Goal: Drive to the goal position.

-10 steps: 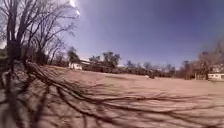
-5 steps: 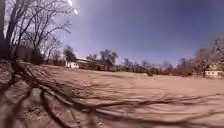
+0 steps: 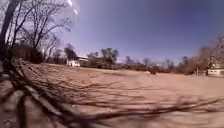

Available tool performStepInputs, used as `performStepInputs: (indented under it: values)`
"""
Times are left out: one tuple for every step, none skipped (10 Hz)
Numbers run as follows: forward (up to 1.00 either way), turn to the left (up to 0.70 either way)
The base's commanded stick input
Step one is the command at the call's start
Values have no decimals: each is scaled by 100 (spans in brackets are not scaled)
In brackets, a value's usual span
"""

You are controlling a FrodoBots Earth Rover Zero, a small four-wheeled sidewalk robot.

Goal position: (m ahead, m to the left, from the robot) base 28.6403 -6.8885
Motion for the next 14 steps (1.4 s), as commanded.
performStepInputs:
  values:
    - [100,0]
    - [100,0]
    - [100,0]
    - [100,0]
    - [100,0]
    - [100,0]
    - [100,0]
    - [100,0]
    - [100,0]
    - [100,0]
    - [100,0]
    - [100,0]
    - [100,0]
    - [100,0]
